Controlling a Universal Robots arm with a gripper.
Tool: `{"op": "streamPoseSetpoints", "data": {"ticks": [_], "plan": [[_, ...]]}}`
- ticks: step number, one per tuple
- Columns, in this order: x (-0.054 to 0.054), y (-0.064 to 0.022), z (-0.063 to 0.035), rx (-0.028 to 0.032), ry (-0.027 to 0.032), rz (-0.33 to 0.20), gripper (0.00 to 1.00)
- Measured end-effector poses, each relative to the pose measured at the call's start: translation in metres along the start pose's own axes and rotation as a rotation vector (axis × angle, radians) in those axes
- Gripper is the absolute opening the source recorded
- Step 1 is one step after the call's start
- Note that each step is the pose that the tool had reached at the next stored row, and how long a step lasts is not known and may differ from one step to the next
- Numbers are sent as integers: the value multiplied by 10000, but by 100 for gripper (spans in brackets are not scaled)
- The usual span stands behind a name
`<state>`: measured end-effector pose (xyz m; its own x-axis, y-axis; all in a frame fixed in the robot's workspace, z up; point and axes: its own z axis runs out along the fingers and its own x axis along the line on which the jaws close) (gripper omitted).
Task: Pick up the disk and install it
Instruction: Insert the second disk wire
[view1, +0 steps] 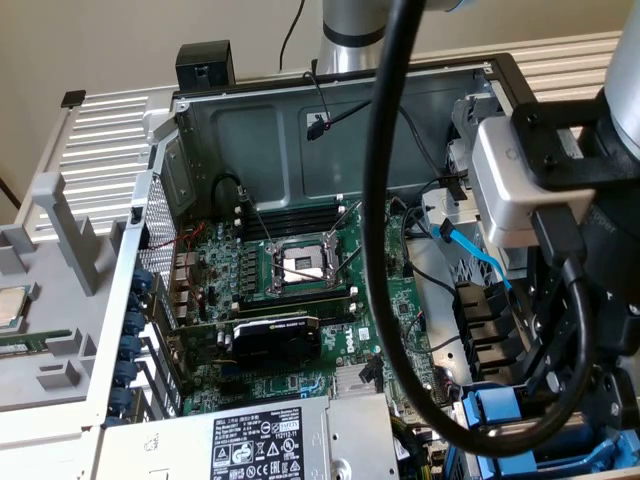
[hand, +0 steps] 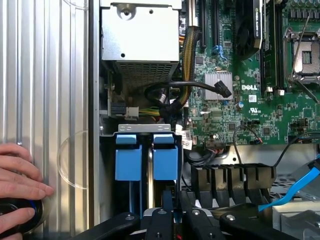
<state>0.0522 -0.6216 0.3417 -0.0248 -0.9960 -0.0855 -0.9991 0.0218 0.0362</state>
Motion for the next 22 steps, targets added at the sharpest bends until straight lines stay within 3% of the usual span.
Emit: {"op": "streamPoseSetpoints", "data": {"ticks": [22], "plan": [[-25, -21, 30, -1, 20, 3, 16]]}}
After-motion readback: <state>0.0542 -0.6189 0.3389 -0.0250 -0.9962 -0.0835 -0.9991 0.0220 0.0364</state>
